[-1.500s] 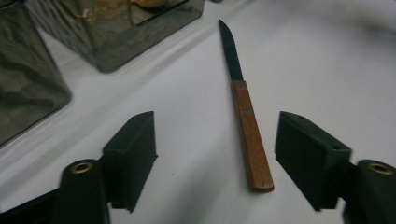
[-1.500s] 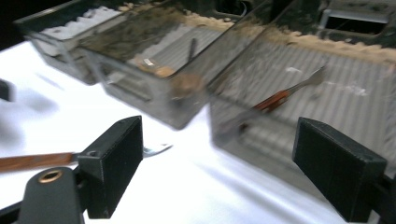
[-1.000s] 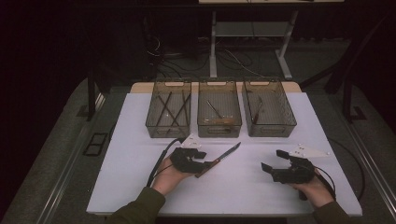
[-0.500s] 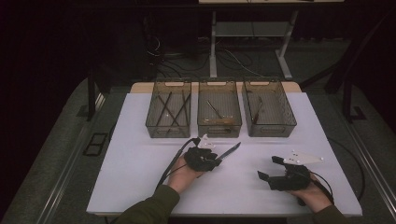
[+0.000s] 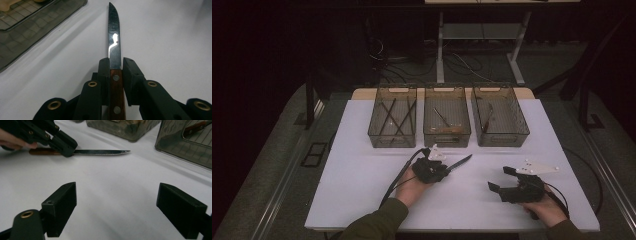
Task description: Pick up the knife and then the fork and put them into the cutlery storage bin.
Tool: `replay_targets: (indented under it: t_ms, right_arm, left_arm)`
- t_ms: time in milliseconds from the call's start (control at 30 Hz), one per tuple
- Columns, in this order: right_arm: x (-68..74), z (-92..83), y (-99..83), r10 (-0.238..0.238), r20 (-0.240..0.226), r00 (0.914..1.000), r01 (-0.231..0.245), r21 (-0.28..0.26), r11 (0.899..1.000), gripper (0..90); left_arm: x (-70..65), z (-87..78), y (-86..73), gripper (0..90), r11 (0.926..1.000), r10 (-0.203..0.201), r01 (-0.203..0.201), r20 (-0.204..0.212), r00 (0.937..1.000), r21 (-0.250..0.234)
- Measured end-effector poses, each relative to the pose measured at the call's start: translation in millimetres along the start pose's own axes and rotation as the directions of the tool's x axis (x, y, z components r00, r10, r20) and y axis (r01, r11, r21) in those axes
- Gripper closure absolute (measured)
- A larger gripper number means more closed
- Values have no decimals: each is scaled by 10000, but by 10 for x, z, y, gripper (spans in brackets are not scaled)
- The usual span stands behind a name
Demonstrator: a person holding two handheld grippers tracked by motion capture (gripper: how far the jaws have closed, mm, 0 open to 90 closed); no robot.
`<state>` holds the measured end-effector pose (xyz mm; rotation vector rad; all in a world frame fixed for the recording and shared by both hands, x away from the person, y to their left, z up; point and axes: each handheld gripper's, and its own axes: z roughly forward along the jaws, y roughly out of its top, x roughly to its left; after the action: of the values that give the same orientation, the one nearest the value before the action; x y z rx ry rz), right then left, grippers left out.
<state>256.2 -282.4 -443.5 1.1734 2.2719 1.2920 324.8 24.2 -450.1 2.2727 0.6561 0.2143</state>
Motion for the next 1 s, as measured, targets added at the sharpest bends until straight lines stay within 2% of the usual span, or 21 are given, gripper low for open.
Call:
replay_targets:
  t_ms: [133, 233, 267, 333, 433, 533, 600, 700, 767, 800, 933, 1000]
  right_arm:
    - [-19, 0, 33, 369, -129, 9992, -369, 31, 9993, 159]
    - [-19, 13, 97, 617, -524, 9967, -612, 126, 9980, 160]
    - [-12, 18, 127, 684, -680, 9953, -680, 81, 9977, 160]
    - [12, 37, 182, 860, -1208, 9889, -889, -193, 9959, 160]
    - [48, 110, 282, 1334, -1507, 9795, -1387, -255, 9900, 169]
    - [66, 216, 371, 1676, -1811, 9691, -1775, -400, 9833, 248]
    - [79, 277, 438, 1996, -2138, 9563, -2157, -545, 9749, 301]
    - [92, 376, 535, 2199, -2717, 9369, -2501, -815, 9648, 376]
    - [110, 438, 587, 2134, -2907, 9327, -2490, -909, 9642, 418]
    - [113, 469, 603, 2244, -3028, 9262, -2642, -970, 9596, 444]
    - [112, 592, 638, 2654, -3674, 8914, -3251, -1103, 9392, 529]
    - [119, 627, 651, 2651, -3813, 8856, -3295, -1137, 9373, 599]
  left_arm:
    - [-21, -68, 28, 769, 9983, -156, 151, -79, 9998, -567]
    - [-34, -157, 65, 770, 9929, -353, 353, 19, 9994, -1140]
    - [-37, -191, 77, 770, 9921, -270, 267, -8, 9996, -1228]
    - [-58, -243, 101, 769, 9859, -378, 390, 100, 9992, -1626]
    - [-99, -324, 137, 769, 9774, -379, 394, 109, 9992, -2076]
    - [-128, -394, 165, 769, 9690, -341, 367, 149, 9993, -2443]
    - [-150, -423, 182, 769, 9643, -284, 316, 160, 9995, -2629]
    - [-184, -451, 199, 769, 9588, -233, 277, 190, 9995, -2827]
    - [-198, -464, 205, 769, 9546, -220, 283, 248, 9995, -2967]
    - [-200, -468, 206, 769, 9542, -169, 223, 207, 9996, -2983]
    - [-205, -459, 214, 769, 9517, -151, 166, 72, 9999, -3066]
    - [-206, -452, 218, 768, 9504, -144, 156, 61, 9999, -3107]
